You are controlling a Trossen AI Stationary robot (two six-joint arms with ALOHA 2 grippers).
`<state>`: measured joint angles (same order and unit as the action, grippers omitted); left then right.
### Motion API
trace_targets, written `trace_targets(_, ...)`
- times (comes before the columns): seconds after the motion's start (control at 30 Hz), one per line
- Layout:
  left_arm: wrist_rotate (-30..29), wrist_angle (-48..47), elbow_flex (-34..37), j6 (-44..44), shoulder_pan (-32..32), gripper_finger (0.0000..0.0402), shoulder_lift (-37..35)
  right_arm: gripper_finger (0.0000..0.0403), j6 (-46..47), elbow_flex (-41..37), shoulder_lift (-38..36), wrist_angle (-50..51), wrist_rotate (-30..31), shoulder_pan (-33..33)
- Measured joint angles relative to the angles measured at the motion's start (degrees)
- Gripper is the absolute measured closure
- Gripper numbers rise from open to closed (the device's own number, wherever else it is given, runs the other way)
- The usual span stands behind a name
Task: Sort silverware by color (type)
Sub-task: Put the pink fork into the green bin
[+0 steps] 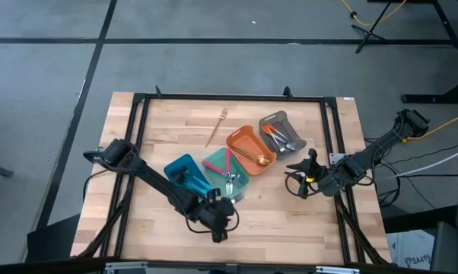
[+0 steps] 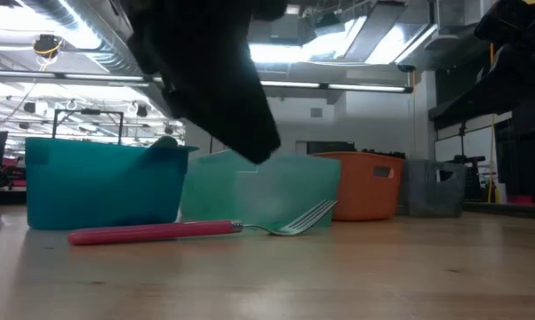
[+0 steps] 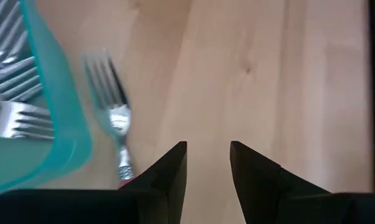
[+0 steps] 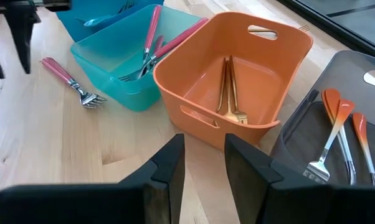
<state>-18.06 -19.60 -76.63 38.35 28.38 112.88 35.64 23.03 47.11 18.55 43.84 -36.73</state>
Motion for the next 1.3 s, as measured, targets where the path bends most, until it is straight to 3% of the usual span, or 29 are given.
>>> trace_targets(0.3,-4.42,-11.88,-2.91,6.01,-0.13,0.0286,1.18,0.0297,0.09,0.00,0.00,0.03,-2.45,0.00)
trace_targets(1.3,-4.98,-9.39,-0.94,9.73,-1.50,0.0286,4.41,0.0297,0.09,0.00,0.00,-0.51,-2.48,0.00)
